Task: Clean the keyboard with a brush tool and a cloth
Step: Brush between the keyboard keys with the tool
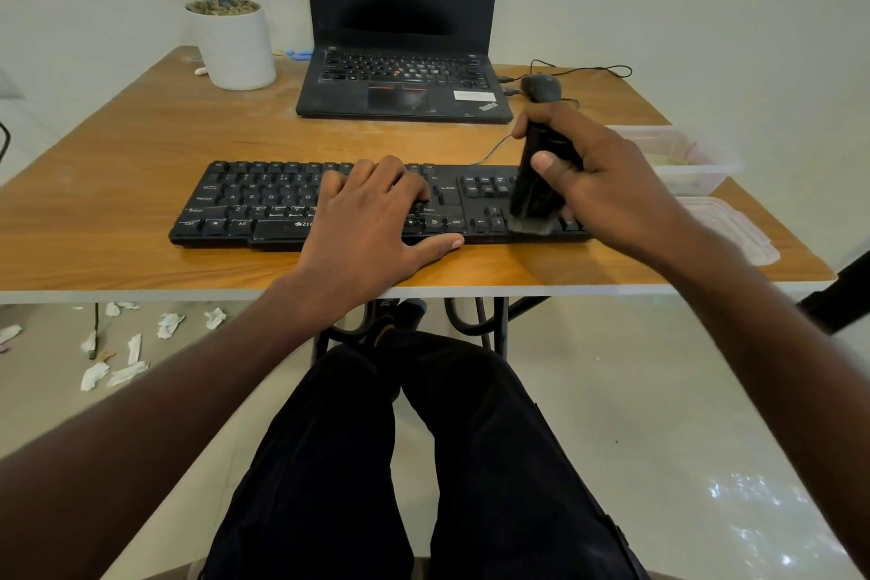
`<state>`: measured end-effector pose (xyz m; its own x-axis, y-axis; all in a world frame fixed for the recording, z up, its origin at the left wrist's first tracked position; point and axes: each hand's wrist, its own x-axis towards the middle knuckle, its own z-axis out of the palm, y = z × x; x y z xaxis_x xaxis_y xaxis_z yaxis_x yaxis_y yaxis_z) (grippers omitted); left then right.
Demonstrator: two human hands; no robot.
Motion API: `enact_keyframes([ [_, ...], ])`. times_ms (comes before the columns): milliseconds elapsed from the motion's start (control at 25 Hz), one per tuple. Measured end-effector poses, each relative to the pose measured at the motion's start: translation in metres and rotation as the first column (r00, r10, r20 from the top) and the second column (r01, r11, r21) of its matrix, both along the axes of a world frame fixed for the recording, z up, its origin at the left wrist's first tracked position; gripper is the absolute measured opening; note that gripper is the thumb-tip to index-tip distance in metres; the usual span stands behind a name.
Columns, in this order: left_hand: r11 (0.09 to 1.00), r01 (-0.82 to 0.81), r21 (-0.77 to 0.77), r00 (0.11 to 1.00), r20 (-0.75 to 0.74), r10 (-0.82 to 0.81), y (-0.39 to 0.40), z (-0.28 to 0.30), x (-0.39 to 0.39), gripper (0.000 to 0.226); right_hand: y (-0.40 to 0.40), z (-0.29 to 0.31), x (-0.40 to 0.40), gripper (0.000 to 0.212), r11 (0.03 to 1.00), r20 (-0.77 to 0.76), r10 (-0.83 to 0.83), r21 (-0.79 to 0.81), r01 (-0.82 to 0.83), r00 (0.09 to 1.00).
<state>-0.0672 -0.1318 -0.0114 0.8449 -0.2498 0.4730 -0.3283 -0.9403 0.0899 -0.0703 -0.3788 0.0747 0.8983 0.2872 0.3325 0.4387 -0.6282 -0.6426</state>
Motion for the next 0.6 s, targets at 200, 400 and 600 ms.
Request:
enact_keyframes([
  [200, 1.0, -0.001, -0.001, 1.0, 0.016, 0.001, 0.0, -0.001, -0.001, 0.069, 0.014, -0.015, -0.006, 0.036, 0.966, -0.021, 0.252, 0.073, -0.25, 0.968],
  [400, 1.0, 0.001, -0.003, 1.0, 0.014, -0.001, -0.001, 0.0, 0.0, 0.068, -0.004, -0.008, -0.002, 0.035, 0.986, 0.16, 0.026, -0.165, 0.001, 0.987],
  [600, 1.0, 0.007, -0.011, 1.0, 0.021, -0.006, 0.0, -0.001, -0.001, 0.067, 0.009, -0.024, -0.007, 0.036, 0.987, 0.155, 0.155, -0.071, -0.146, 0.976],
])
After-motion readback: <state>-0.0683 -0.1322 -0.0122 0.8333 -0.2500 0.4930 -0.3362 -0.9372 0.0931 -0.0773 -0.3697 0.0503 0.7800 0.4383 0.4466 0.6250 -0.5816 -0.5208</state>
